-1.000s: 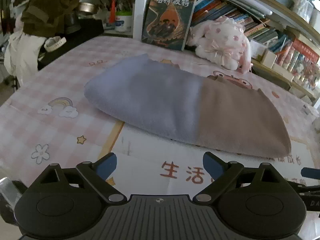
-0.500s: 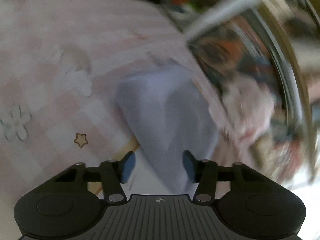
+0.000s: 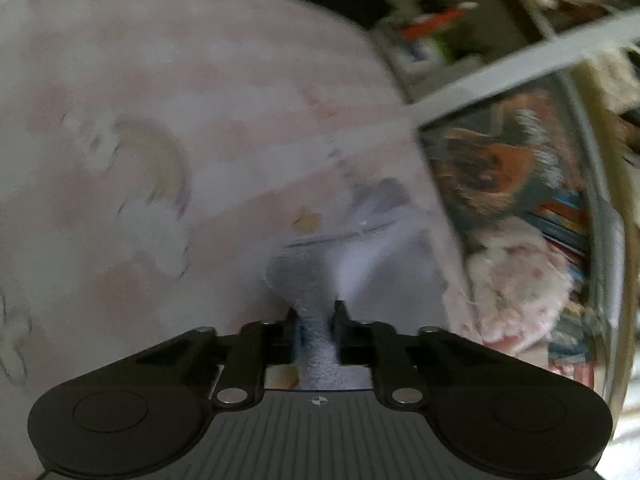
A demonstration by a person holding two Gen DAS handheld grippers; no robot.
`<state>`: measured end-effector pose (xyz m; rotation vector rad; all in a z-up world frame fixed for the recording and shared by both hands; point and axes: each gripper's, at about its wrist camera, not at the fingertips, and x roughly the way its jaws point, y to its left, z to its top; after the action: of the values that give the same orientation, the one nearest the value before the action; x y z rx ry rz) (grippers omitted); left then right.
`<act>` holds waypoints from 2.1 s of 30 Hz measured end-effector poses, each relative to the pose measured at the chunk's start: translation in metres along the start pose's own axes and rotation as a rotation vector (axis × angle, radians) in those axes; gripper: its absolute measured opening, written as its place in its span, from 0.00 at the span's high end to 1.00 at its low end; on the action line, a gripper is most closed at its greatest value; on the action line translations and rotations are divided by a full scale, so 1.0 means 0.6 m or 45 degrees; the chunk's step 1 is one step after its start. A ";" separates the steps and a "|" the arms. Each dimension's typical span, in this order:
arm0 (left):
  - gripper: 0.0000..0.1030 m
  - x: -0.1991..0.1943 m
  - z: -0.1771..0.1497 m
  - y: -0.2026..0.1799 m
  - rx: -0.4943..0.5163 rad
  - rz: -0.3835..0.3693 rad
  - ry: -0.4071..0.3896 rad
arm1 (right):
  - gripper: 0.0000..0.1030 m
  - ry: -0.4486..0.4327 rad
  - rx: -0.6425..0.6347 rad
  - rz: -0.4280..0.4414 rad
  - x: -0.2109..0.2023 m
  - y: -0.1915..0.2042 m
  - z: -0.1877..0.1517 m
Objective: Fold clothes
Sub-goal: 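Grasp the lavender end of the folded sweater with the left gripper, then fold the lavender end over the beige half with the left gripper while the right gripper holds the beige edge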
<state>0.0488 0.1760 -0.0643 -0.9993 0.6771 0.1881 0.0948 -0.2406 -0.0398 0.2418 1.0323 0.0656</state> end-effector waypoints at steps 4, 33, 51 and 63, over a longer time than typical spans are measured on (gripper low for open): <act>0.92 -0.027 0.013 -0.012 0.190 -0.089 -0.071 | 0.51 0.020 0.032 0.050 0.006 0.018 -0.003; 0.85 0.046 0.049 0.061 -0.136 -0.060 0.017 | 0.65 -0.071 -0.179 0.019 0.032 0.045 0.111; 0.91 -0.078 -0.111 -0.278 0.810 -0.243 -0.225 | 0.93 0.014 -0.145 0.399 0.102 -0.057 0.151; 0.67 0.044 -0.424 -0.336 1.559 0.083 0.234 | 0.93 0.087 -0.149 0.578 0.118 -0.094 0.165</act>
<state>0.0474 -0.1474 -0.0275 0.1860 0.8145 -0.2601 0.2126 -0.3000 -0.0641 0.3656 1.0216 0.5463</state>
